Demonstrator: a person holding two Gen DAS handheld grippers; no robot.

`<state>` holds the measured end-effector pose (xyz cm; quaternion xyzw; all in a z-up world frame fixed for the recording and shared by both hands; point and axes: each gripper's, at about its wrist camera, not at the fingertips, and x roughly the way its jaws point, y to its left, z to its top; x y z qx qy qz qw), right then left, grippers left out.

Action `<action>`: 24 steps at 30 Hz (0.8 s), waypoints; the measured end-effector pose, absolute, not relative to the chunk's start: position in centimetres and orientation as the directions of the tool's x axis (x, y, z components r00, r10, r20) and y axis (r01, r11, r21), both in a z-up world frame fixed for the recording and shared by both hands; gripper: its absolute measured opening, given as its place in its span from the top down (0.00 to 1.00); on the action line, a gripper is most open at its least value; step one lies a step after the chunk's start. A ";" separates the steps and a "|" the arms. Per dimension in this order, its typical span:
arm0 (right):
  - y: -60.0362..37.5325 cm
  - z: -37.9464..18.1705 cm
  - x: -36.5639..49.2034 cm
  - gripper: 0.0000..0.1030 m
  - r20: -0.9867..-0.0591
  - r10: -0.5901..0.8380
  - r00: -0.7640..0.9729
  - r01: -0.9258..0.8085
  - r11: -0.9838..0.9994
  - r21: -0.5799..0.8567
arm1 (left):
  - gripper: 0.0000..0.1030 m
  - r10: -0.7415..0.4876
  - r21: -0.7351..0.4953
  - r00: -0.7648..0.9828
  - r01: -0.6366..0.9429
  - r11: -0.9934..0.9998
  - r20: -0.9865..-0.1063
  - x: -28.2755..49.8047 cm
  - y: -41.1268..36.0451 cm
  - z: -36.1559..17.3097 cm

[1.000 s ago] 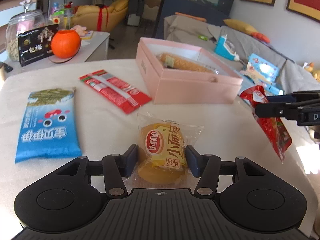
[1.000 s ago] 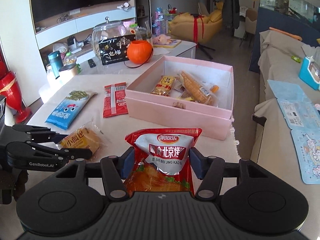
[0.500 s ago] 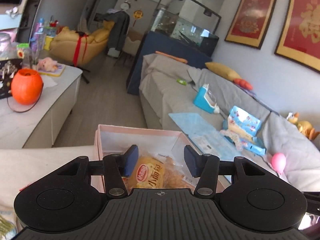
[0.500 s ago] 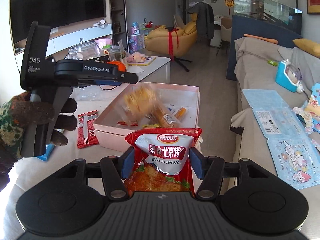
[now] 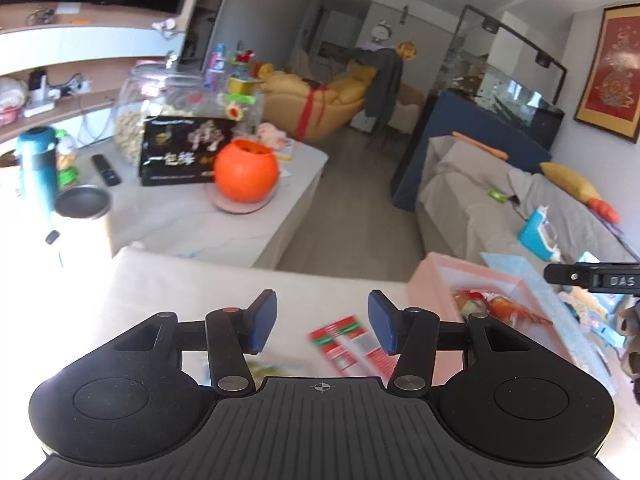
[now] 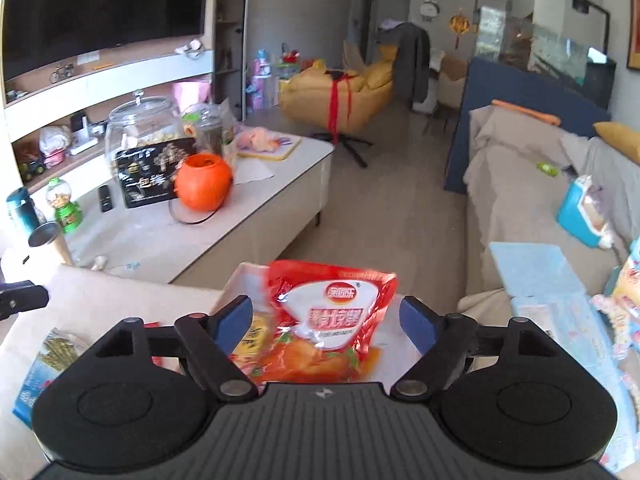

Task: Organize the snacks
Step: 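Drop the bun bag and duck pouch into the pink box, opening both tools, then grasp the blue seaweed snack bag with the right tool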

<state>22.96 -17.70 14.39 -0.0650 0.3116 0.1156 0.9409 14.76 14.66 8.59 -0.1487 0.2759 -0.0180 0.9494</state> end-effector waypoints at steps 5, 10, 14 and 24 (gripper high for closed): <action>-10.3 12.4 20.9 0.20 -0.635 0.307 0.709 -0.429 0.902 -0.044 | 0.46 -0.081 -0.323 0.795 -0.149 0.935 -0.601 13.2 18.6 4.9; -3.2 9.6 21.7 0.22 -0.721 0.371 0.585 -0.501 0.865 0.038 | 0.46 -0.105 -0.346 0.787 -0.144 0.927 -0.608 11.2 20.4 3.4; 1.2 6.3 22.6 0.43 -0.761 0.302 0.575 -0.501 0.865 -0.034 | 0.46 -0.112 -0.316 0.789 -0.109 0.942 -0.604 9.5 20.4 3.4; 1.0 2.7 21.3 0.62 -0.794 0.255 0.552 -0.500 0.863 -0.071 | 0.46 -0.137 -0.312 0.787 -0.074 0.947 -0.601 9.4 19.6 2.7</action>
